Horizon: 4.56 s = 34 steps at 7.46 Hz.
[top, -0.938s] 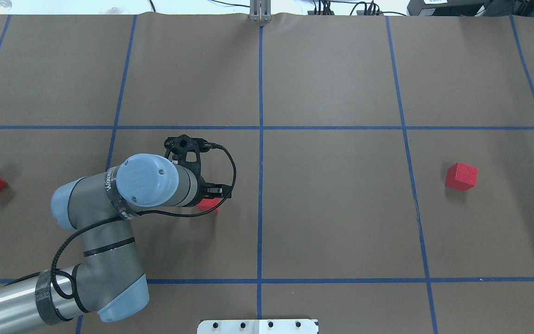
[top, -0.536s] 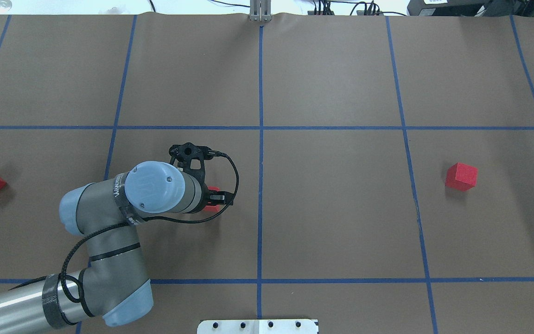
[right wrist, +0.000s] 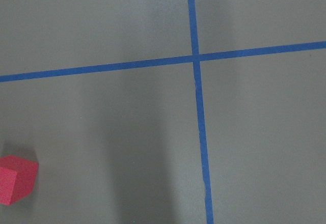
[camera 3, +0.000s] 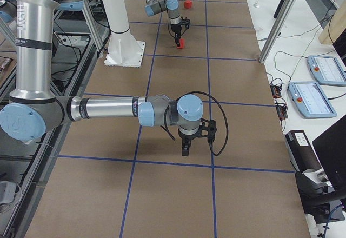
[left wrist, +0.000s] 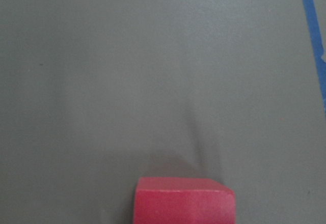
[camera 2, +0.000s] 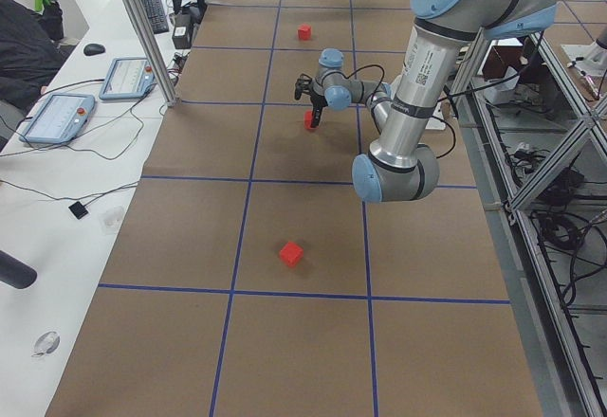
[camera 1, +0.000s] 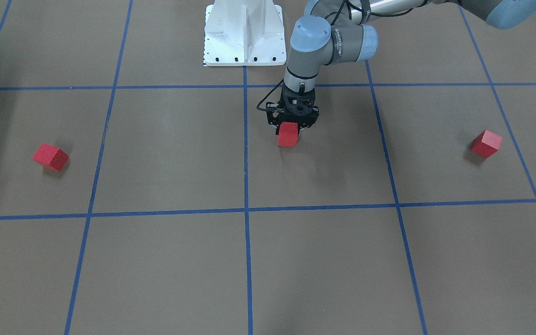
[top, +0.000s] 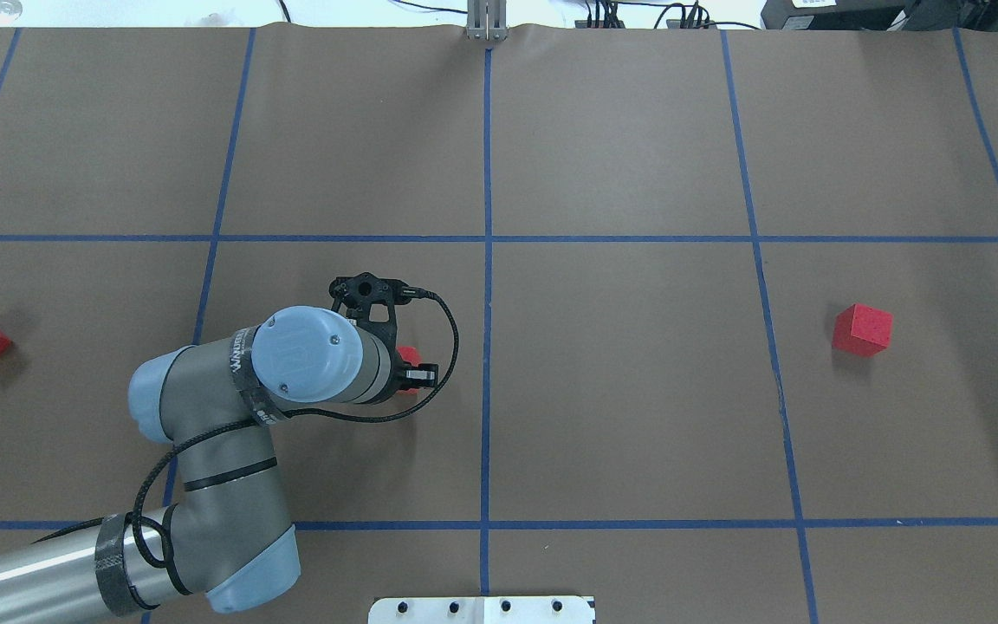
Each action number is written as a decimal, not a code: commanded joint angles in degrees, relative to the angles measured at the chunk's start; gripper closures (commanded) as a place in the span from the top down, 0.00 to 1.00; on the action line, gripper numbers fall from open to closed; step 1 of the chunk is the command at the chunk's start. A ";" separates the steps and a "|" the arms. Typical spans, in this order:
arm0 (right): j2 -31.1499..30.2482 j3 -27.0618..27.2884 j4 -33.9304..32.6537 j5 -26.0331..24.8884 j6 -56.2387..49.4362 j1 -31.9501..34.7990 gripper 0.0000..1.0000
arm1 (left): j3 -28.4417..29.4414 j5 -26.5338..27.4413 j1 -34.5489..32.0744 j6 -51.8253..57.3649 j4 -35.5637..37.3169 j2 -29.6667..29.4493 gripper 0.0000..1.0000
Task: Form red blocks into L shape at center
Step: 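Lower the left gripper and close it on the red cube, then carry the red cube to the table center and set it down, then open the left gripper and lift away while the right arm moves in, then reach the right gripper down and grasp the far-side red cube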
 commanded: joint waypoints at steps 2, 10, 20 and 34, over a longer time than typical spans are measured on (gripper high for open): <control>0.48 0.00 0.00 0.00 0.01 -0.08 0.99 | -0.67 -1.54 -4.34 -0.09 0.34 -3.55 0.00; 0.48 0.00 0.00 0.00 0.10 -0.09 0.99 | 27.28 -1.19 -7.34 0.08 1.66 -24.75 0.00; 0.48 0.17 0.09 0.09 0.19 -0.08 0.99 | 28.52 -1.19 -6.02 0.87 2.01 -24.67 1.00; 3.30 6.94 19.07 -6.68 27.68 -25.66 0.99 | -8.66 -17.63 -26.94 15.03 13.61 -1.20 0.99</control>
